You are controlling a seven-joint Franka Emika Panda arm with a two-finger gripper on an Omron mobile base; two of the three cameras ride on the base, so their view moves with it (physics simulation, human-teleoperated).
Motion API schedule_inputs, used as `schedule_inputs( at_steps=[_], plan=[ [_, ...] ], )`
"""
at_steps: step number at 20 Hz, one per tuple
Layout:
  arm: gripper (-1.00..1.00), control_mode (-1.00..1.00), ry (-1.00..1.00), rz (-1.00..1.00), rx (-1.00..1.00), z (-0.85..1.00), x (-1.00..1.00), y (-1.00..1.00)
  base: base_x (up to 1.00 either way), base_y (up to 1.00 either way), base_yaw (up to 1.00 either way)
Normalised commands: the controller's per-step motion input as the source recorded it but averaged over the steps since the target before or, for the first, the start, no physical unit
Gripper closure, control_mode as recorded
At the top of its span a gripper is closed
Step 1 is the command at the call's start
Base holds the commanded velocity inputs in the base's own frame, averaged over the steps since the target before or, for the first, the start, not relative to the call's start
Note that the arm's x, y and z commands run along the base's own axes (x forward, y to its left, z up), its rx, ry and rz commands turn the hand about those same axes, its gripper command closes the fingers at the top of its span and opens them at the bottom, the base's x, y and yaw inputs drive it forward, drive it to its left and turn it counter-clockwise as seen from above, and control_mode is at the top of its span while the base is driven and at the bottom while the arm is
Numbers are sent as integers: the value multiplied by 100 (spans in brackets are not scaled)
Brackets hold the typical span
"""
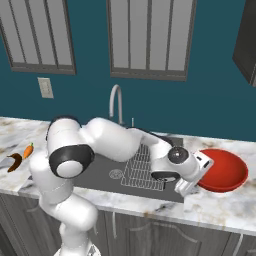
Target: Remove the carrot and banana from the sink. Then move the bowl and cup from the counter to the sink for washing.
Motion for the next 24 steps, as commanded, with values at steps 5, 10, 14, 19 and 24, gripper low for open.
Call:
schedule_inputs(
  at_steps=[5, 10, 14, 19, 24],
  plan=[
    [100, -100, 0, 9, -4, 9, -26, 24, 0, 0, 0],
    [100, -100, 0, 15, -11, 20, -11, 22, 0, 0, 0],
    [100, -100, 1, 16, -13, 30, -11, 19, 0, 0, 0],
    [100, -100, 9, 15, -16, 35, -10, 16, 0, 0, 0],
    [100, -100, 15, 14, -19, 37, -6, 16, 0, 0, 0]
  ],
)
